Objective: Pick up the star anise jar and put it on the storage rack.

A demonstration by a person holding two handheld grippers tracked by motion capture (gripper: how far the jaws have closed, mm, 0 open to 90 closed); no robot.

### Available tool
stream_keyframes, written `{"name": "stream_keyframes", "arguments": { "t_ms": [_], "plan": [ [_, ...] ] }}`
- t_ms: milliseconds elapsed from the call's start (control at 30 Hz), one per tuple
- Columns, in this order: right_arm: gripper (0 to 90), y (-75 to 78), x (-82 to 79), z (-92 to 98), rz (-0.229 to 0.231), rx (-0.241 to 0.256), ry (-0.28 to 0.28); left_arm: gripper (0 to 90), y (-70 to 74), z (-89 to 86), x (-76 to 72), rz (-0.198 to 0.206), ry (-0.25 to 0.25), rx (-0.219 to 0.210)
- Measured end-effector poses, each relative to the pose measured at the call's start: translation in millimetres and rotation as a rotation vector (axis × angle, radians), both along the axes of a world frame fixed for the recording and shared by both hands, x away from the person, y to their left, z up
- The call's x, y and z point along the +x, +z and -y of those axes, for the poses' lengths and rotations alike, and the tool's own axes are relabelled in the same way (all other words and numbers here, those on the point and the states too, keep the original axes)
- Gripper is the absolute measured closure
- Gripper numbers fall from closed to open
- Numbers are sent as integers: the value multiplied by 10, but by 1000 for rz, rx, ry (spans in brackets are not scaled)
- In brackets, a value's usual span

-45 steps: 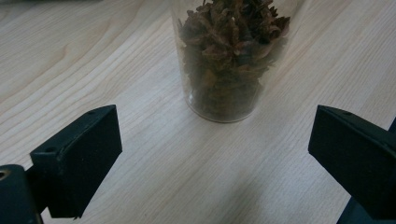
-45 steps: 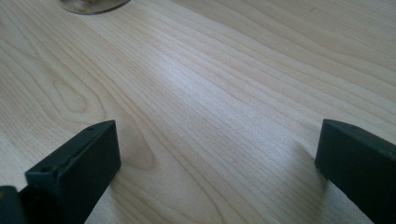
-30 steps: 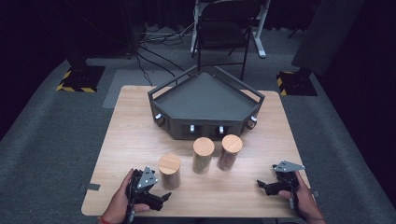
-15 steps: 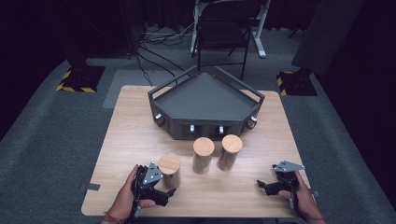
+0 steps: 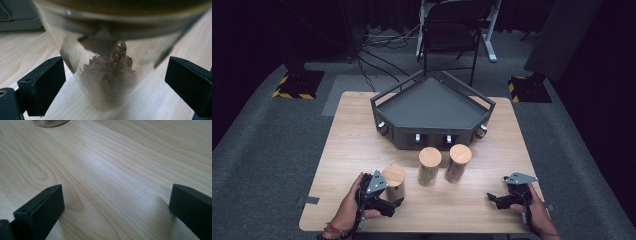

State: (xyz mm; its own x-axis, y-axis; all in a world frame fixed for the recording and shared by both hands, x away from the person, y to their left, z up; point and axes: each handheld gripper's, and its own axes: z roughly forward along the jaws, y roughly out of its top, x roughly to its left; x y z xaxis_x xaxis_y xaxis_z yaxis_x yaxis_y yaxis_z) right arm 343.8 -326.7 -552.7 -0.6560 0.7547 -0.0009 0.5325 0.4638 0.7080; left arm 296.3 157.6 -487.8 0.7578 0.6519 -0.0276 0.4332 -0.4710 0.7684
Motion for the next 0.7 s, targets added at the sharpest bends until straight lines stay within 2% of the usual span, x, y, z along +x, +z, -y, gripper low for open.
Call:
{"name": "stream_keyframes", "arguments": {
  "t_ms": [233, 300, 533, 700],
  "plan": [
    [0, 0, 1, 0, 0, 0, 1, 37, 23, 20, 62, 5, 1, -9],
    [0, 0, 2, 0, 0, 0, 2, 43, 22, 39, 79, 7, -15, -14],
    [0, 0, 4, 1, 1, -1, 4, 50, 18, 59, 144, 7, -21, -15],
    [0, 0, 4, 1, 1, -1, 4, 63, 2, 62, 184, 10, -28, -31]
  ]
}}
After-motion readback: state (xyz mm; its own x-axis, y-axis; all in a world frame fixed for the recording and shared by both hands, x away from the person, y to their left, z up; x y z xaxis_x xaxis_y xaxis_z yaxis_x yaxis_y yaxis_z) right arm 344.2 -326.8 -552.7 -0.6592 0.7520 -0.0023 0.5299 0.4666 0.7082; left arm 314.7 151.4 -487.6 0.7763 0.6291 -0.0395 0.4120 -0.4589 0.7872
